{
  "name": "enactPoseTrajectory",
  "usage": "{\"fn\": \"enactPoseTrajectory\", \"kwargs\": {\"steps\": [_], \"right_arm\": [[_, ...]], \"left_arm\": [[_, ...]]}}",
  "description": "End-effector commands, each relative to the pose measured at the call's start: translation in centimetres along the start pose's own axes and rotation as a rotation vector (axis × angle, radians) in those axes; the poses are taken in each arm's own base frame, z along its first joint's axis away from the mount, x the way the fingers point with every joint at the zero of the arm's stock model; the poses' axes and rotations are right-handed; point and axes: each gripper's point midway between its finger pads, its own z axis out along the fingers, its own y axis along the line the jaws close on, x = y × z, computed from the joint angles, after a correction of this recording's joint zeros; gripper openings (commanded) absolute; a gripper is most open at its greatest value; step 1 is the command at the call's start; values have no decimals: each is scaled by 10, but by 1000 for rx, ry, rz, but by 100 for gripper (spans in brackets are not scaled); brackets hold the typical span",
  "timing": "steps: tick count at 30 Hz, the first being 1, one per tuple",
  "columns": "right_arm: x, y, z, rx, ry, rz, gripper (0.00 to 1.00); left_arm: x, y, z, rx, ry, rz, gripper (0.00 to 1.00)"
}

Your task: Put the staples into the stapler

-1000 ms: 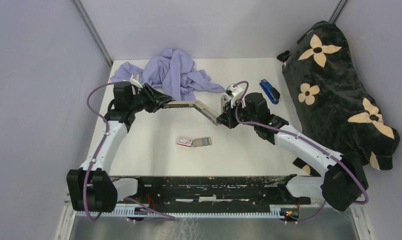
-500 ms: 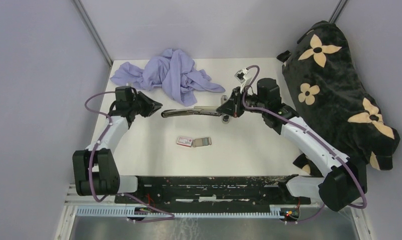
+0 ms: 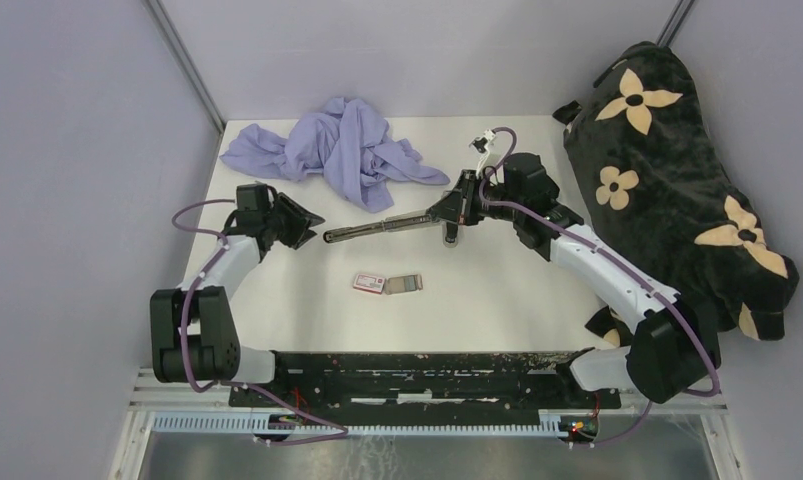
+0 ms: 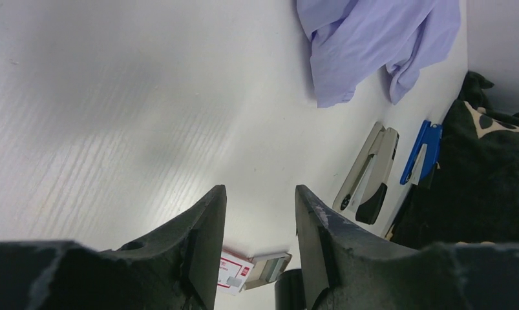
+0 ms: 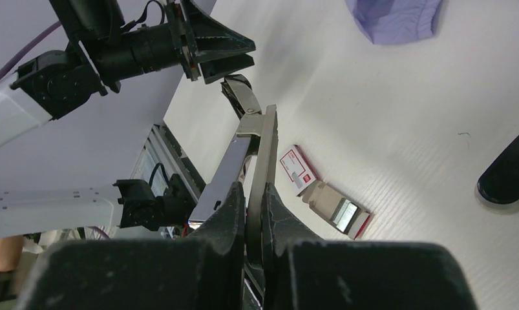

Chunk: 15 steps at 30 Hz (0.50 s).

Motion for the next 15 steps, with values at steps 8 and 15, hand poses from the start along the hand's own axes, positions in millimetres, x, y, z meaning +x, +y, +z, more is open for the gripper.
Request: {"fn": "enactPoseTrajectory", "kwargs": {"steps": [8, 15], "right_arm": [[-42, 2, 5, 6, -225, 41, 1], [-48, 2, 11, -46, -292, 87, 1]], "left_arm": [[-35, -33, -53, 22, -196, 41, 64], [-3, -68, -57, 132, -128, 56, 60]]}}
